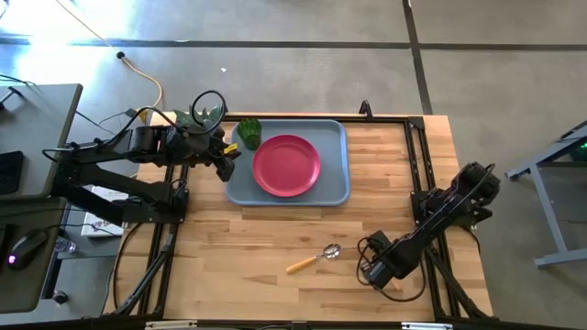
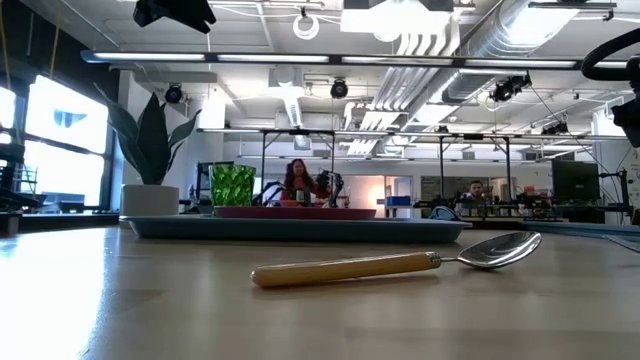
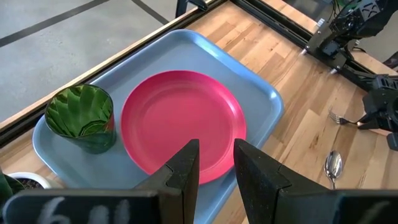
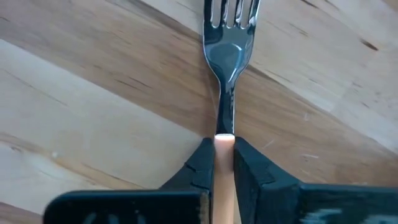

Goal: Pick and place plate/cup/fork/spoon on tray
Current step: Put the orange fork on the blue tray to the right of the pink plate

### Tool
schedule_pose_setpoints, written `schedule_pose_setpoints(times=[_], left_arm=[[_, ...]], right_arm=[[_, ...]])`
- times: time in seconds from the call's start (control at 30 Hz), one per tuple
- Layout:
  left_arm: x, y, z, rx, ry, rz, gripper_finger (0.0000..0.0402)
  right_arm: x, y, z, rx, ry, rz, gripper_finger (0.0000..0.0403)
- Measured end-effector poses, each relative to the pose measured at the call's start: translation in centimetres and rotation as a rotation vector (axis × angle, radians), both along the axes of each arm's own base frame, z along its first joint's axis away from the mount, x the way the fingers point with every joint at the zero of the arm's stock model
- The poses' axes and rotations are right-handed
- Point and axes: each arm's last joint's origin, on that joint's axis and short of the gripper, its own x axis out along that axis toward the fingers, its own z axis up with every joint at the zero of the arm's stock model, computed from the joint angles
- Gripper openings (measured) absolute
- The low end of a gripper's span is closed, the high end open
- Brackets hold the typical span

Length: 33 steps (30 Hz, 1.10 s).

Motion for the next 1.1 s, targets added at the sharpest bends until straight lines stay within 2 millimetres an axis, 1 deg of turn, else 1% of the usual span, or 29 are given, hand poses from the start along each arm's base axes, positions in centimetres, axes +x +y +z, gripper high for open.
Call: schedule_pose_setpoints(times=[0.1, 0.2, 0.47, 0.63, 0.87, 0.97, 1.1], left_arm=[[0.0, 0.0, 0.0, 0.006, 0.003, -0.005, 0.009], [0.0, 0.0, 0.0, 0.008, 0.006, -0.008, 0.009], [0.0, 0.0, 0.0, 0.048, 0.027, -0.043, 0.009], [0.0, 0.0, 0.0, 0.081, 0.046, -0.073, 0.009], [0.0, 0.0, 0.0, 0.143, 0.082, -0.128, 0.009], [0.0, 0.0, 0.0, 0.175, 0.099, -0.156, 0.009], [0.0, 0.0, 0.0, 0.214, 0.121, -0.191, 0.009]], right_arm=[[0.2, 0.2, 0.4, 0.001, 0.002, -0.001, 0.0015], [0.7, 0.9, 1.0, 0.037, -0.014, -0.024, 0.0014], [1.9, 1.7, 2.6, 0.043, -0.102, -0.166, 0.0014], [3.2, 1.7, 3.9, 0.051, -0.171, -0.261, 0.0014], [5.9, 0.7, 5.9, 0.037, -0.298, -0.366, 0.0014], [7.3, -0.3, 6.8, 0.015, -0.353, -0.393, 0.0014], [9.2, -2.3, 7.9, -0.03, -0.423, -0.426, 0.0014]])
